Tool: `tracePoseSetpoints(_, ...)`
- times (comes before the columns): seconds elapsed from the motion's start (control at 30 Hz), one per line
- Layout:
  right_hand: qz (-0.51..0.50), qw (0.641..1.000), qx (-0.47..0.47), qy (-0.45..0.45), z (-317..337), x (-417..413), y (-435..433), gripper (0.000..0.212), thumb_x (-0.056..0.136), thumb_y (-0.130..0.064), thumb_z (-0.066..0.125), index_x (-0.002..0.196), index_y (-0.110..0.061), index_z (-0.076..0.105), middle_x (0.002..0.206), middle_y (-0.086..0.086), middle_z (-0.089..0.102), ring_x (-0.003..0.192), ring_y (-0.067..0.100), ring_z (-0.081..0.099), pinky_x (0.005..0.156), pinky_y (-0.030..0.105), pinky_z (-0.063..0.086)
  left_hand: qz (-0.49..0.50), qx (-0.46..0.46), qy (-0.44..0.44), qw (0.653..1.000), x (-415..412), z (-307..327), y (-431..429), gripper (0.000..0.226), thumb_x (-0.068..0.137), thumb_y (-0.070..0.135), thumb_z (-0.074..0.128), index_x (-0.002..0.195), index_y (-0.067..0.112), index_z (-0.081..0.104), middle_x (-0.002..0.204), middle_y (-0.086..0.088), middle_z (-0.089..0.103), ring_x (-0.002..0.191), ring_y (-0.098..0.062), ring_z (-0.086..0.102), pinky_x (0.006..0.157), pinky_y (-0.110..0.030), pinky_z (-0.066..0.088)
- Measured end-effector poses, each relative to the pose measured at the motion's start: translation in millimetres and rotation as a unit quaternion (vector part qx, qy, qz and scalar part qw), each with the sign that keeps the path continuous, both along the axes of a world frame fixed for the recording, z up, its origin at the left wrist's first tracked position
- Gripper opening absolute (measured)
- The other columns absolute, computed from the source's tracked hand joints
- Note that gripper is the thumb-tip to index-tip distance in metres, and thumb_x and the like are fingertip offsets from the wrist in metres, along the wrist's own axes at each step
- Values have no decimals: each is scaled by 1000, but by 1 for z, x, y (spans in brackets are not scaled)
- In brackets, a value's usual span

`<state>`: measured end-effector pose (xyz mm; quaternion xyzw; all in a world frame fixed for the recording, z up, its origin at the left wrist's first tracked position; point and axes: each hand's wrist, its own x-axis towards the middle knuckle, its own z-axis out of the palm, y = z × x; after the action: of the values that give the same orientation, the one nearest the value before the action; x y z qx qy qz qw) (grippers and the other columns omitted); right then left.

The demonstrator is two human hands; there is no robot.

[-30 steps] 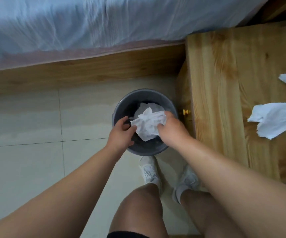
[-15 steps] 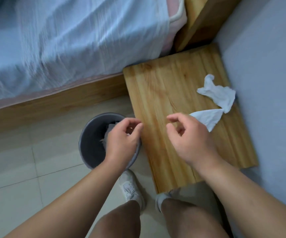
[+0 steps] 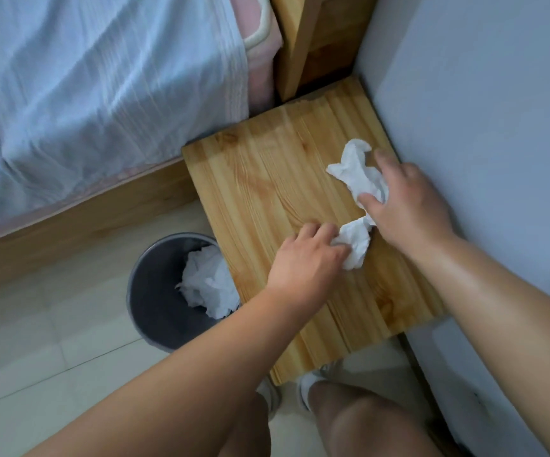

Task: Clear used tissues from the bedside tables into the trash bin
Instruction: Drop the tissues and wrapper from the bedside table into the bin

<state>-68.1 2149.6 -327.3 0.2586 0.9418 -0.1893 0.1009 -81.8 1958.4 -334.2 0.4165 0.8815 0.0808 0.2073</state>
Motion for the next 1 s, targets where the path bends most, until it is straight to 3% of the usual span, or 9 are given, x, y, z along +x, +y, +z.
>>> tracePoseSetpoints(0.1,-11,1000,2,6,-5,10,-9,23,99,-35,60,113,-18,65,110,13,63,82,32,57,60,34,37,48,-14,-19,999,-1,-2,-28,21,101,23,60,119,26,71,113,4,60,94,-22,59,60,-37,48)
tracePoseSetpoints(0.17,-30,999,-9,31,-6,18,-18,27,100,-31,59,81,-12,56,91,5,58,68,26,48,55,33,24,105,0,-46,993,-2,-1,-49,22,102,27,59,118,27,74,108,4,64,91,-23,63,62,-36,50)
tracePoseSetpoints(0.33,-32,994,-56,83,3,31,-52,33,99,-33,59,71,-22,45,75,-5,51,59,14,49,47,29,30,263,59,-88,959,3,4,-116,17,103,38,59,110,32,73,100,11,69,88,-15,64,65,-33,45)
tracePoseSetpoints(0.4,-34,991,-88,92,10,29,-79,35,96,-37,60,68,-23,44,74,-6,52,59,13,52,48,31,36,346,55,-113,930,10,1,-145,14,104,42,57,107,37,70,96,16,67,85,-9,63,66,-32,47)
tracePoseSetpoints(0.5,-48,980,-163,103,18,24,-134,36,94,-38,62,68,-20,47,71,-5,54,61,14,53,52,35,41,494,106,-171,846,21,-11,-190,11,103,39,60,107,37,70,93,20,71,87,0,65,69,-27,49)
tracePoseSetpoints(0.63,-38,953,-299,29,14,20,-215,33,94,-36,64,78,-8,60,70,7,63,63,19,57,56,36,44,610,150,-230,743,29,-29,-243,14,105,34,60,108,30,73,99,12,77,92,-12,71,72,-33,52)
tracePoseSetpoints(0.73,-44,925,-376,-40,3,10,-260,32,94,-33,63,83,-3,64,74,14,67,60,15,51,57,33,40,645,148,-229,714,29,-39,-273,16,105,31,59,114,29,72,105,8,77,96,-18,73,82,-41,60)
tracePoseSetpoints(0.87,-37,933,-349,-85,-20,-8,-290,32,94,-34,62,81,-4,64,62,-4,59,55,15,48,54,30,36,638,167,-276,700,23,-49,-296,25,106,33,51,127,40,62,106,13,75,93,-14,73,83,-43,61)
tracePoseSetpoints(1.0,-25,927,-348,-139,-49,-18,-305,35,93,-46,64,116,-20,70,105,-3,75,81,20,73,69,36,58,620,190,-328,687,16,-59,-308,47,106,46,51,152,41,45,111,11,71,103,-21,71,94,-52,60)
